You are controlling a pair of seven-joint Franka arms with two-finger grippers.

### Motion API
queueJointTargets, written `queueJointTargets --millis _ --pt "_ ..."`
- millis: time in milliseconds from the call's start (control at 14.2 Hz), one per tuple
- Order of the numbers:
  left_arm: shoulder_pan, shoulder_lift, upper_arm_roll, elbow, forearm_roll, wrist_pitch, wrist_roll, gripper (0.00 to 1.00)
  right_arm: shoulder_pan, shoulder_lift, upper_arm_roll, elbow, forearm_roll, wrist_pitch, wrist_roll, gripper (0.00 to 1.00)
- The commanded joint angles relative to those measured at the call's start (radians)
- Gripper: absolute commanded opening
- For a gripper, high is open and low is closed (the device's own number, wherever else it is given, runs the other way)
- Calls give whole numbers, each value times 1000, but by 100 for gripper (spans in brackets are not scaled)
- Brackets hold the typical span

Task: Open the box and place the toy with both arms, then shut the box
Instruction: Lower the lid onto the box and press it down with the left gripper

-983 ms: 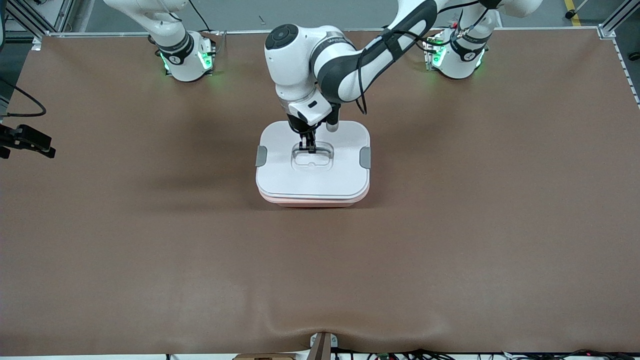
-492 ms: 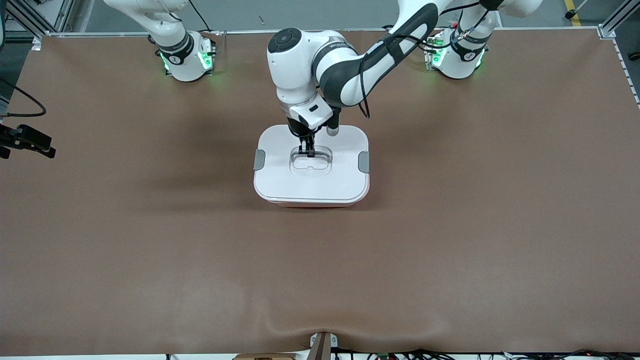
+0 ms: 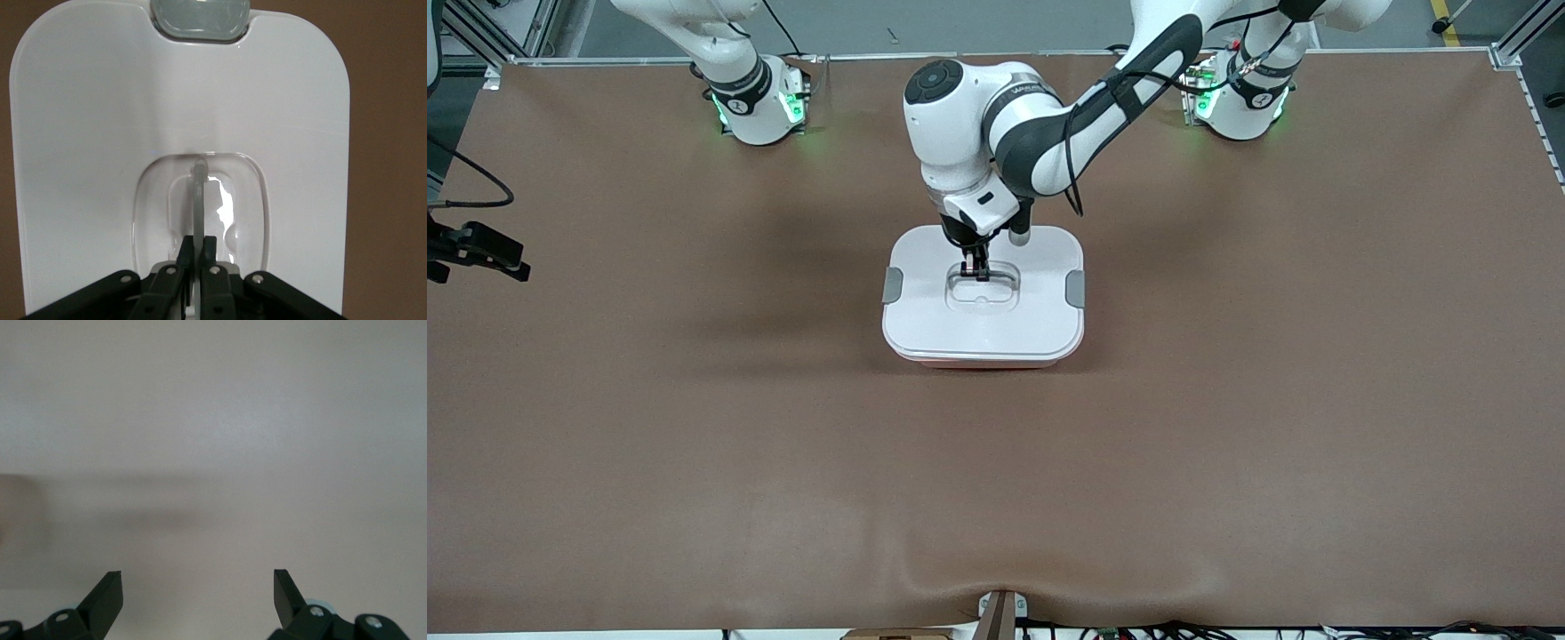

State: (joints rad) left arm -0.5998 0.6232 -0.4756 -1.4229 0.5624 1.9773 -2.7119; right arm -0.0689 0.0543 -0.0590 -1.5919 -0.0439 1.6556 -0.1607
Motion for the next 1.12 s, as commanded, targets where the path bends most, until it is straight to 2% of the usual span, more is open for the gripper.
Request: queueJointTargets --millis 0,1054 --pt "15 -8 0 -8 31 14 -19 0 1 -4 -2 -3 12 0 -10 100" --pt "8 15 -1 -1 25 14 -9 0 29 -5 -2 -3 12 3 -5 100"
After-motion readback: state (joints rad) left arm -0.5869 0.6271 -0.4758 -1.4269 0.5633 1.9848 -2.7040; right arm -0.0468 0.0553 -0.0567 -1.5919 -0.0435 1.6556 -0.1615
